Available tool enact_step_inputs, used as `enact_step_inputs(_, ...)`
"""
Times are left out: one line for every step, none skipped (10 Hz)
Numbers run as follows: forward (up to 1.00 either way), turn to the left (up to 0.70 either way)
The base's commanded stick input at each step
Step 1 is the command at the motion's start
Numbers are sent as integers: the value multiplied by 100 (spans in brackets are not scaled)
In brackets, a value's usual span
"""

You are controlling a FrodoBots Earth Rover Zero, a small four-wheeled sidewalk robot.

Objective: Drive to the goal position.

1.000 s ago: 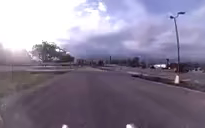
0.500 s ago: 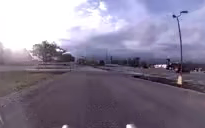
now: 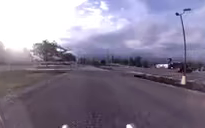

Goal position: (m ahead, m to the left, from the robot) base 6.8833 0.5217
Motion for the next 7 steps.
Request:
enact_step_inputs(70, 0)
enact_step_inputs(70, 0)
enact_step_inputs(70, 0)
enact_step_inputs(70, 0)
enact_step_inputs(70, 0)
enact_step_inputs(70, 0)
enact_step_inputs(70, 0)
